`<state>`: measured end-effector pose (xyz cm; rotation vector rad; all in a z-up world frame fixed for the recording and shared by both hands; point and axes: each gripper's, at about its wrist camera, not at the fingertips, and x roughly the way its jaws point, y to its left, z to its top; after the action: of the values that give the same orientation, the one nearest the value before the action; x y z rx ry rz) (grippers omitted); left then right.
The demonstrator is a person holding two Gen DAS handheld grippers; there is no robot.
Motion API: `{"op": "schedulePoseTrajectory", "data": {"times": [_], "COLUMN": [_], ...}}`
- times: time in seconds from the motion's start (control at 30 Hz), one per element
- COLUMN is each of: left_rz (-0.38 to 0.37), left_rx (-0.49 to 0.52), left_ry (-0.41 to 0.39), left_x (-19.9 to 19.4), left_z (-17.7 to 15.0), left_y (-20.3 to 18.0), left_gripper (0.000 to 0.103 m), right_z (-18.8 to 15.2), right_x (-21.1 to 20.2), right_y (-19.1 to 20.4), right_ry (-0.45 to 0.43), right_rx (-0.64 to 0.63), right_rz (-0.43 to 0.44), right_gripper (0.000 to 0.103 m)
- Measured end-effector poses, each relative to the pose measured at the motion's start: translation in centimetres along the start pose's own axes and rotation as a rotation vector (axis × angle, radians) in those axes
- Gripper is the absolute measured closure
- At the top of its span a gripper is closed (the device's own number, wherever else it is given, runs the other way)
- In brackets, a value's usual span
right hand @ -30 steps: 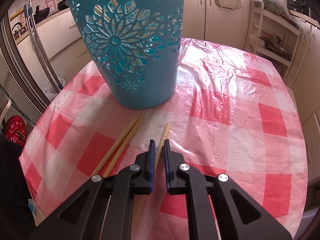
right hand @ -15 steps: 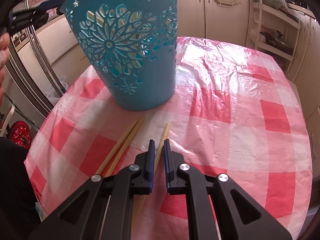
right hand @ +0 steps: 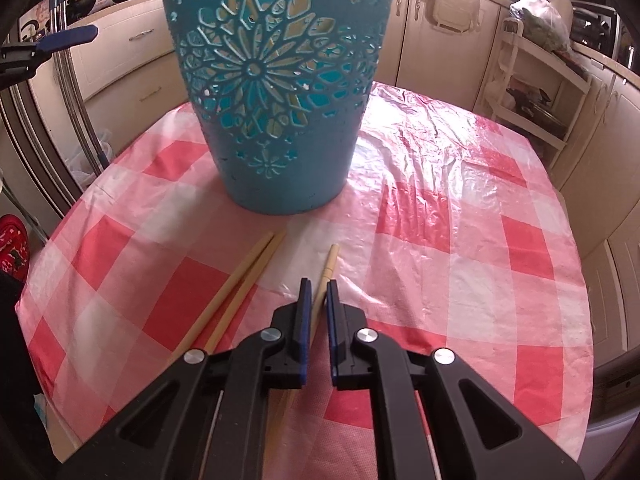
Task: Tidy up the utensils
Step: 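Lift a chopstick with the right tool and drop it into the basket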
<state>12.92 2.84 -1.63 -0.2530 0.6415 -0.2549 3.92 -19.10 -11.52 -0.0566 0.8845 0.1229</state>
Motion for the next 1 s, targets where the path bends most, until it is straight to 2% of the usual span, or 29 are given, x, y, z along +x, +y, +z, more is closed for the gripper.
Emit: {"op": "schedulePoseTrajectory", "data": {"times": [0.07, 0.17, 0.37, 0.6, 0.83, 1.0], "left_rz": [0.006, 0.005, 0.011, 0.015, 0.01, 0.005], "left_rx": [-0.018, -0.059, -0.088, -0.073, -0.079, -0.079], "left_ry": [0.019, 0.048, 0.068, 0.069, 0.067, 0.065], "left_x": [0.4, 1.1, 1.8, 2.0, 2.0, 1.9], "left_z": [-0.1, -0.2, -0.5, -0.7, -0.7, -0.8], "left_y": [0.4, 1.3, 1.6, 1.1, 1.0, 0.9], "left_gripper": [0.036, 0.036, 0.036, 0.036, 0.036, 0.036], "right_z": [-0.1, 0.0, 1.2, 4.7, 9.8, 14.2], "right_x": [-0.4, -2.0, -6.7, -12.0, -16.4, -18.6], "right_y": [-0.9, -2.3, -3.5, -3.6, -4.0, -4.4], "right_ry": [0.012, -0.02, -0.162, -0.329, -0.479, -0.606], "right_rx": [0.042, 0.11, 0.192, 0.206, 0.211, 0.214], "right_rz": [0.033, 0.097, 0.248, 0.362, 0.425, 0.372], "right_gripper": [0.097, 0.097, 0.097, 0.097, 0.097, 0.097]}}
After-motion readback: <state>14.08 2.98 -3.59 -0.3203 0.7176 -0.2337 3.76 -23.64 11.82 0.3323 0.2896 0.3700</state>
